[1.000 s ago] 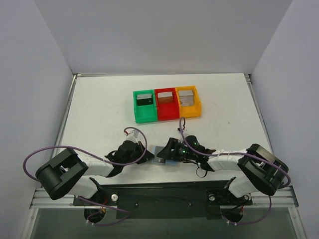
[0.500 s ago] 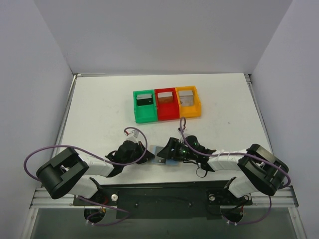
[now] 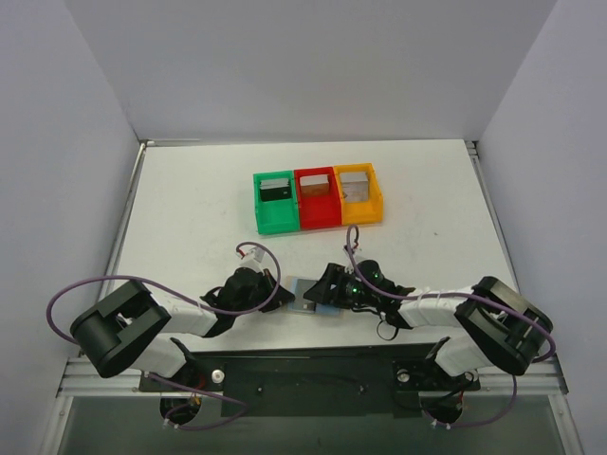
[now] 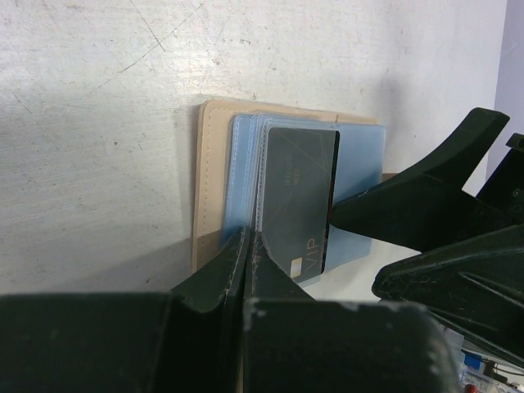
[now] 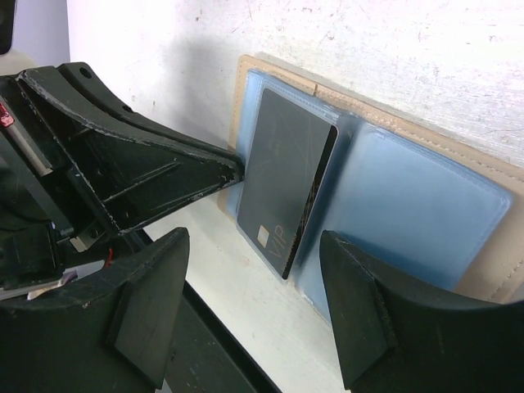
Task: Take the credit cards out of the card holder
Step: Remove the credit card from the card holder.
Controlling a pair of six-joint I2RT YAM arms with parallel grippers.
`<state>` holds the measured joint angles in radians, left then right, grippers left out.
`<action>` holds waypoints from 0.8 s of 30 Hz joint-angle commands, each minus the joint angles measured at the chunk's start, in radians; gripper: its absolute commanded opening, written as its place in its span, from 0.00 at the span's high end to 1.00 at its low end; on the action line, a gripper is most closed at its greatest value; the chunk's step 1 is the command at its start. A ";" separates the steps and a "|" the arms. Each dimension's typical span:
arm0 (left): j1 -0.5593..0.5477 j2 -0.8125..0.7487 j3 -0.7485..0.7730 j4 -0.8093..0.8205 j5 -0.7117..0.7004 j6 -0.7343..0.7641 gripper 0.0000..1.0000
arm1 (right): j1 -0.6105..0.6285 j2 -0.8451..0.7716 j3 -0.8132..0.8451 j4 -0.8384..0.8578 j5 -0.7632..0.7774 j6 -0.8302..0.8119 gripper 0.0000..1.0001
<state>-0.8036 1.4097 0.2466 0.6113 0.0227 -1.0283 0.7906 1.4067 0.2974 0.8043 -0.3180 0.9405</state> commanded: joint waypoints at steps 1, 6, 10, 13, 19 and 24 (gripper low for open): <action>-0.006 0.028 -0.013 -0.015 -0.013 0.011 1.00 | -0.010 -0.022 -0.010 0.050 0.010 -0.002 0.40; -0.008 0.035 -0.015 -0.005 -0.013 0.008 1.00 | -0.007 0.018 -0.001 0.105 -0.015 0.015 0.40; -0.014 0.040 -0.013 -0.004 -0.015 0.007 1.00 | -0.007 0.037 -0.003 0.133 -0.021 0.024 0.40; -0.014 0.041 -0.013 -0.002 -0.015 0.005 1.00 | -0.007 0.040 0.000 0.137 -0.027 0.026 0.40; -0.016 0.048 -0.013 0.002 -0.014 0.004 1.00 | -0.008 0.038 -0.001 0.145 -0.026 0.030 0.40; -0.017 0.052 -0.013 0.004 -0.013 0.002 1.00 | -0.010 0.026 -0.012 0.161 -0.024 0.041 0.40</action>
<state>-0.8108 1.4368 0.2466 0.6502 0.0189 -1.0363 0.7906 1.4502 0.2913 0.8936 -0.3305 0.9714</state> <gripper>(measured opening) 0.038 0.600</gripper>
